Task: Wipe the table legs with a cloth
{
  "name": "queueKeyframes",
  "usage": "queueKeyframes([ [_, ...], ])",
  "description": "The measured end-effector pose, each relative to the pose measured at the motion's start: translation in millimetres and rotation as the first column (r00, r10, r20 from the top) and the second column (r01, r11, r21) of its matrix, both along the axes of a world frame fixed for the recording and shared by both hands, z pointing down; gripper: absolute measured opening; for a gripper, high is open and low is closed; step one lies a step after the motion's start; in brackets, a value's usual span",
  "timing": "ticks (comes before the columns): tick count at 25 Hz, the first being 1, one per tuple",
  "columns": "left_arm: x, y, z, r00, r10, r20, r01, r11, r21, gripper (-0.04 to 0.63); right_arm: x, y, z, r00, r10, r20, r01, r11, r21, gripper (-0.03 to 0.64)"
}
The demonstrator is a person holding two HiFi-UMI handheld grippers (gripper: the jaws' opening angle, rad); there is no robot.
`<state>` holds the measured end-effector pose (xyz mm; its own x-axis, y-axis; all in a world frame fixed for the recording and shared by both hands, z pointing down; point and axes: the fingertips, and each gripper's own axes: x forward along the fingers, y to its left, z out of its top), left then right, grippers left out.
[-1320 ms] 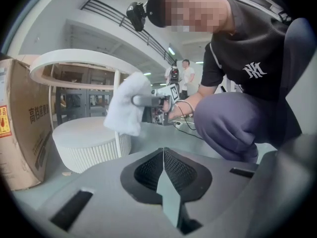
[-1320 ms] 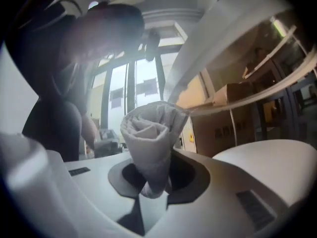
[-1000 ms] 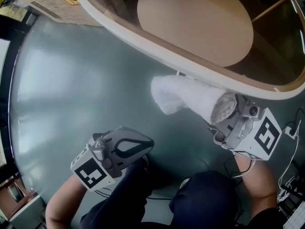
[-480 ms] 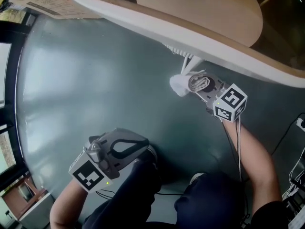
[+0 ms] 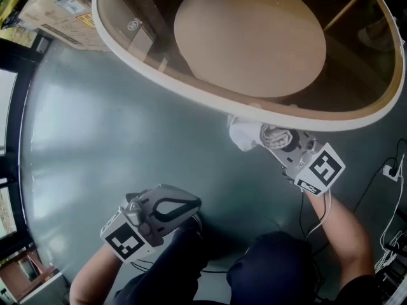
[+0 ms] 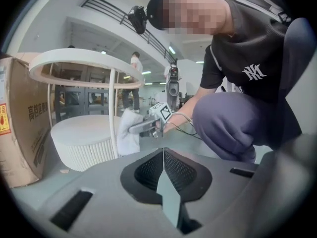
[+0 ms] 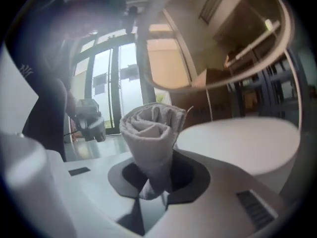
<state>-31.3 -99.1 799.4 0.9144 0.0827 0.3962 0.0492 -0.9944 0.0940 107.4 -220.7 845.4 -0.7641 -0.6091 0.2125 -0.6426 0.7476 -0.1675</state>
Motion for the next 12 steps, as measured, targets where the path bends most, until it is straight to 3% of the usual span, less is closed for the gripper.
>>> queueKeyframes([
  [2, 5.3, -8.7, -8.3, 1.0, -0.003, -0.02, 0.004, 1.0, 0.015, 0.007, 13.6, -14.4, -62.0, 0.999, 0.035, -0.021, -0.031, 0.985, 0.169, 0.071],
  [4, 10.9, -15.8, -13.1, 0.999, -0.011, -0.038, 0.012, 1.0, 0.024, 0.007, 14.2, -29.0, -109.3, 0.999, 0.036, 0.021, -0.04, 0.961, 0.272, 0.072],
  [7, 19.4, -16.0, -16.0, 0.998, -0.009, -0.054, 0.01, 1.0, 0.025, 0.008, -9.6, -31.9, -148.4, 0.993, -0.045, 0.105, 0.002, 0.926, 0.379, 0.071],
  [12, 12.1, -7.8, -7.1, 1.0, 0.0, -0.031, 0.001, 1.0, 0.021, 0.007, -35.1, -15.4, -145.6, 0.991, -0.133, 0.024, 0.106, 0.871, 0.479, 0.071],
])
